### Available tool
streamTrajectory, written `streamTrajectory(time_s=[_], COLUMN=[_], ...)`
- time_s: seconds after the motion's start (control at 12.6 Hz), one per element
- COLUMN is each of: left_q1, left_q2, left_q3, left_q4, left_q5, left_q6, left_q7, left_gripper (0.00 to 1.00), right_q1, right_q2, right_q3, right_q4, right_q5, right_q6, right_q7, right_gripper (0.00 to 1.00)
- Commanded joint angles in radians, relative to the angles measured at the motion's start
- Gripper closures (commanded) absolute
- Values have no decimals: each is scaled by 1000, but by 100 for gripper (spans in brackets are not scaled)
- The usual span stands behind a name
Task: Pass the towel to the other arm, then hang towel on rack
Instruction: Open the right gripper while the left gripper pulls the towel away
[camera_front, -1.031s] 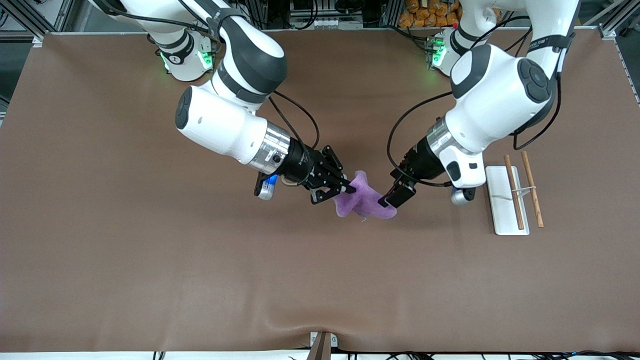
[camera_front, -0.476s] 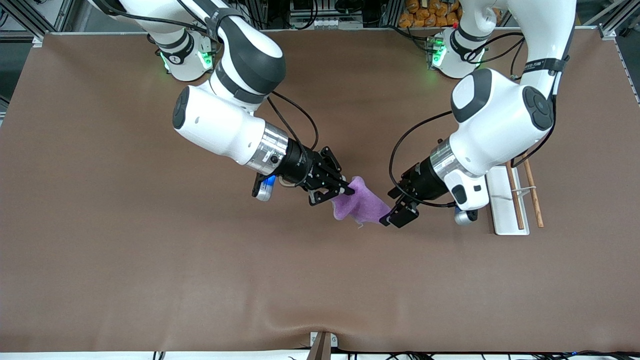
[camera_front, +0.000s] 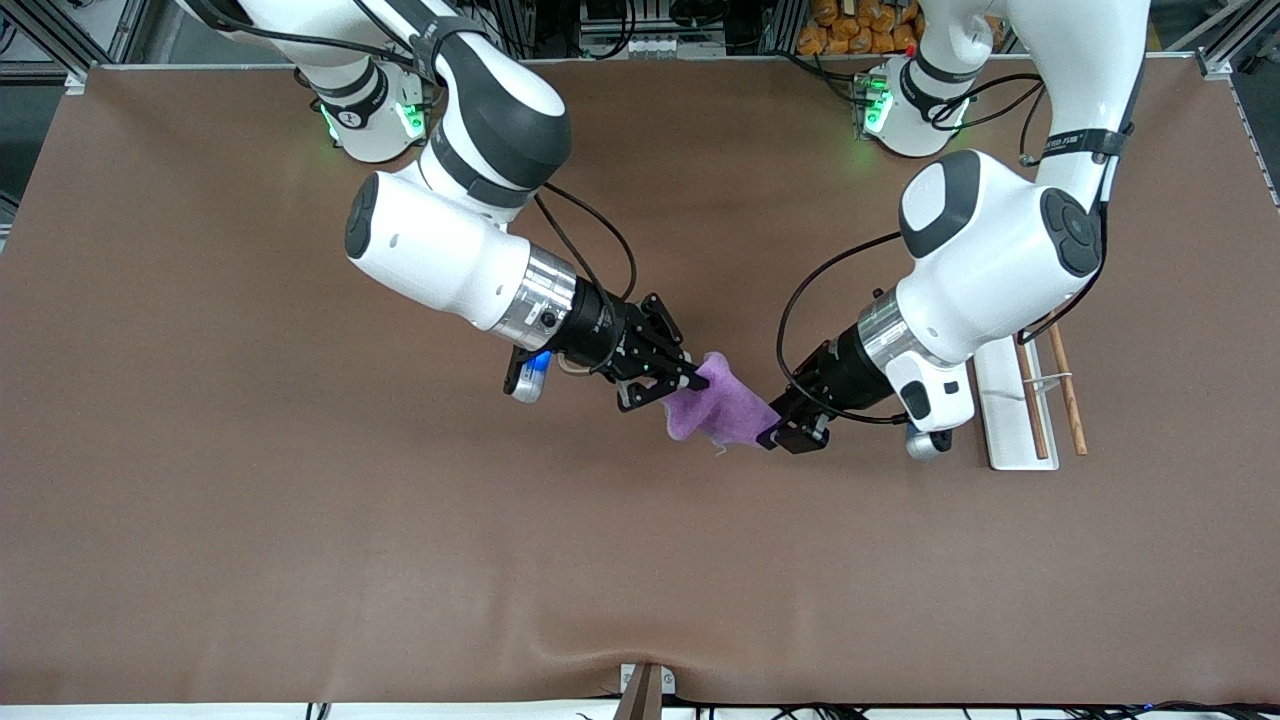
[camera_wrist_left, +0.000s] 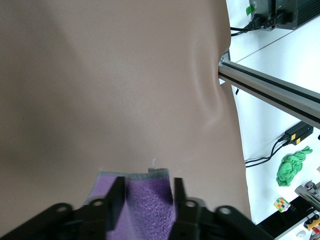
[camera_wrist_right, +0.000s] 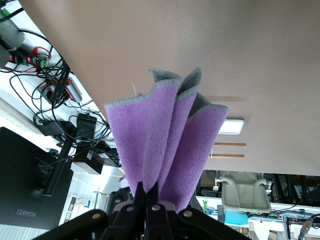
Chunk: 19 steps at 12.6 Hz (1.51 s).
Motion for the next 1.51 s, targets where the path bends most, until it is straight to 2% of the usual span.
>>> streamTrajectory(time_s=[0.0, 0.08, 0.24, 0.56, 0.63, 0.71, 0.79, 1.11, 1.27, 1.43], left_q1=[0, 3, 21, 47, 64, 72, 84, 116, 168, 222], left_q2=[12, 12, 12, -10, -17, -24, -33, -48, -68, -85], left_q3=[2, 2, 2, 1, -1, -1, 1, 1, -4, 1], left_q4=[22, 19, 20, 23, 23, 23, 23, 22, 16, 13], left_q5=[-9, -6, -3, -5, -5, -5, -6, -5, -3, 0], left_q6=[1, 1, -1, -69, -105, -140, -171, -256, -368, -489], left_q7=[6, 7, 20, 27, 44, 79, 110, 196, 318, 440], left_gripper=[80, 92, 100, 100, 100, 100, 100, 100, 100, 100], right_q1=[-4, -4, -4, -4, -8, -10, -13, -33, -73, -99], right_q2=[17, 19, 17, 17, 16, 14, 11, 5, -5, -36], right_q3=[2, 2, 2, 2, 2, 2, 2, -2, -2, -5], right_q4=[35, 33, 33, 32, 33, 32, 32, 32, 33, 32], right_q5=[14, 14, 13, 13, 14, 16, 16, 11, 10, -13], right_q6=[-11, -11, -13, -14, -14, -16, -17, -69, -163, -197], right_q7=[5, 5, 5, 7, 7, 8, 10, 8, 4, -14], right_gripper=[100, 100, 100, 100, 93, 26, 0, 0, 0, 0])
